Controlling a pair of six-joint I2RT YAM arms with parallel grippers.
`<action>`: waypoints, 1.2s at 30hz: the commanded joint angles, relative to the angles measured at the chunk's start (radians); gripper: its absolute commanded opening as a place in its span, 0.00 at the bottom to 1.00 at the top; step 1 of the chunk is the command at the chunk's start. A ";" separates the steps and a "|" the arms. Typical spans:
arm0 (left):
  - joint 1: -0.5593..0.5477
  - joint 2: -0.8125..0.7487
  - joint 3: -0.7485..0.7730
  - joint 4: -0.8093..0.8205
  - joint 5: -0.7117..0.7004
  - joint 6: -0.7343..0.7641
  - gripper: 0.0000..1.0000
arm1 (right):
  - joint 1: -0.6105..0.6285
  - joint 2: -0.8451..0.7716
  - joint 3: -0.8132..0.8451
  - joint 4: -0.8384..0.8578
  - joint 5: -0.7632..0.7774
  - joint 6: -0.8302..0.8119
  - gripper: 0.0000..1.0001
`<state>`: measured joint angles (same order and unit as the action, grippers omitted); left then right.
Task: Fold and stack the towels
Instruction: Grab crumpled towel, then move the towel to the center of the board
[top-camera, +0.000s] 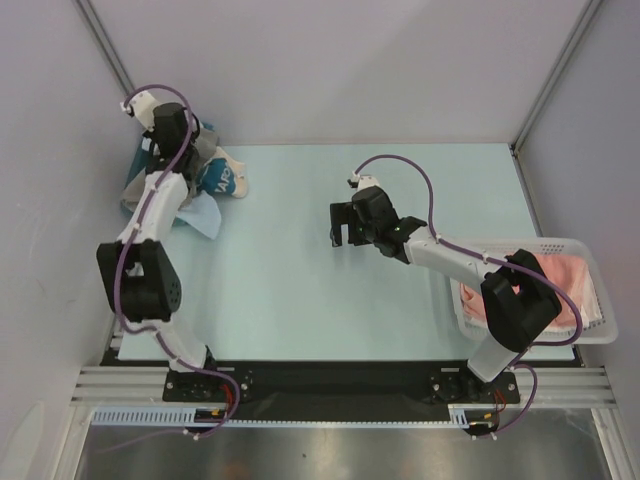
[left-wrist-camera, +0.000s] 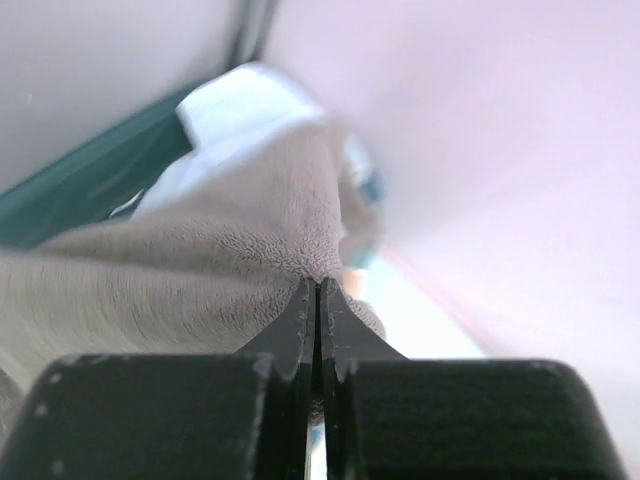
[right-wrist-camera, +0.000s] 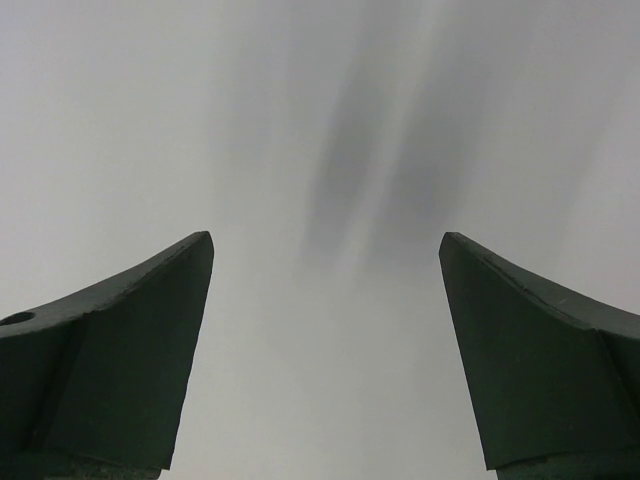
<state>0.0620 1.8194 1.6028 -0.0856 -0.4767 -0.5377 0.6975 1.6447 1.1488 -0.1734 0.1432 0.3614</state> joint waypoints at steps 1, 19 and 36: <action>-0.126 -0.199 -0.085 0.171 -0.055 0.051 0.00 | 0.007 -0.023 0.002 0.051 0.033 -0.007 1.00; -0.950 -0.609 -0.429 0.163 -0.244 0.119 0.00 | 0.005 -0.296 -0.165 0.124 0.334 0.036 1.00; -0.525 -0.095 -0.228 0.040 0.297 -0.059 0.35 | -0.091 -0.080 -0.135 0.089 0.276 0.065 0.98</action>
<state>-0.5247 1.7123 1.2949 -0.0402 -0.3244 -0.5716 0.6373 1.5387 0.9825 -0.1009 0.4278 0.4000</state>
